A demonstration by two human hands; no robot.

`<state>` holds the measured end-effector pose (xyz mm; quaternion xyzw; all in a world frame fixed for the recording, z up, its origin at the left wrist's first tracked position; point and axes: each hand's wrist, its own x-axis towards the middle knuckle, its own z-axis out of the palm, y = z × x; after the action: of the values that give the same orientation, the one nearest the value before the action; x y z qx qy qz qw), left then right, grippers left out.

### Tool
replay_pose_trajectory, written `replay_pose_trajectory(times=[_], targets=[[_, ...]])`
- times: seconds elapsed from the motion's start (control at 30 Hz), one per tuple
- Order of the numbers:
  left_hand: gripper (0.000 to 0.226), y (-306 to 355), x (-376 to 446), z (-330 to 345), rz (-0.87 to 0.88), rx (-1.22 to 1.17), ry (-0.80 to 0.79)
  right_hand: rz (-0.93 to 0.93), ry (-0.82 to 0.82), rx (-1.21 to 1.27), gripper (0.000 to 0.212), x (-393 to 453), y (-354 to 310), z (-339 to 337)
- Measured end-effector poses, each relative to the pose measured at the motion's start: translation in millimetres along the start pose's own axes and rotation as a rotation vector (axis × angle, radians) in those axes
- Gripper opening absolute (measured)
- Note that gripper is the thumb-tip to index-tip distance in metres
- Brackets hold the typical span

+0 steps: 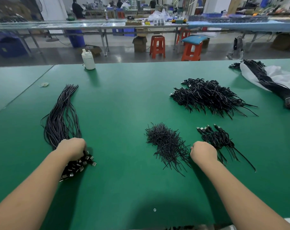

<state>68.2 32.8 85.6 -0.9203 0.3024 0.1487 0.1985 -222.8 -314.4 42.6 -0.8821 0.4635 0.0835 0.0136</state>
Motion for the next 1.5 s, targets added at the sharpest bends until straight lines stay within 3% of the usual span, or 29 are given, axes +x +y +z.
replay_pose_trajectory(times=[0.23, 0.33, 0.4, 0.5, 0.57, 0.63, 0.77, 0.93, 1.17, 1.27, 1.4, 1.43, 1.5], targets=[[0.013, 49, -8, -24, 0.077, -0.272, 0.283, -0.010, -0.007, 0.132, 0.036, 5, 8, -6], [0.011, 87, -21, -48, 0.210, -0.571, 0.369, -0.087, 0.211, 0.209, 0.037, -1, 4, -11], [0.008, 111, -34, -65, 0.340, -0.940, 0.290, -0.225, 0.282, 0.417, 0.037, -10, -10, -19], [0.003, 139, -54, -87, 0.515, -1.579, 0.071, -0.367, 0.031, 1.013, 0.034, -30, -42, -41], [0.005, 153, -59, -98, 0.548, -1.766, 0.098, -0.426, -0.270, 1.486, 0.041, -46, -66, -51], [0.007, 162, -59, -105, 0.549, -1.832, 0.206, -0.445, -0.482, 1.742, 0.047, -61, -84, -57], [0.009, 162, -52, -102, 0.460, -1.813, 0.373, -0.479, -0.473, 1.819, 0.032, -77, -101, -63], [0.028, 161, -50, -83, 0.648, -1.813, 0.044, -0.528, -0.427, 1.791, 0.029, -81, -104, -63], [0.041, 167, -51, -79, 0.679, -1.783, -0.069, -0.599, -0.414, 1.679, 0.030, -86, -106, -59], [0.045, 169, -48, -76, 0.691, -1.785, -0.021, -0.595, -0.448, 1.665, 0.032, -86, -106, -57], [0.040, 171, -48, -95, 0.568, -2.069, 0.301, -0.538, -0.598, 1.690, 0.032, -89, -111, -47], [0.040, 167, -47, -103, 0.535, -2.198, 0.334, -0.526, -0.634, 1.688, 0.031, -90, -111, -44], [0.042, 153, -45, -116, 0.578, -2.469, 0.221, -0.486, -0.692, 1.723, 0.031, -90, -111, -38]])
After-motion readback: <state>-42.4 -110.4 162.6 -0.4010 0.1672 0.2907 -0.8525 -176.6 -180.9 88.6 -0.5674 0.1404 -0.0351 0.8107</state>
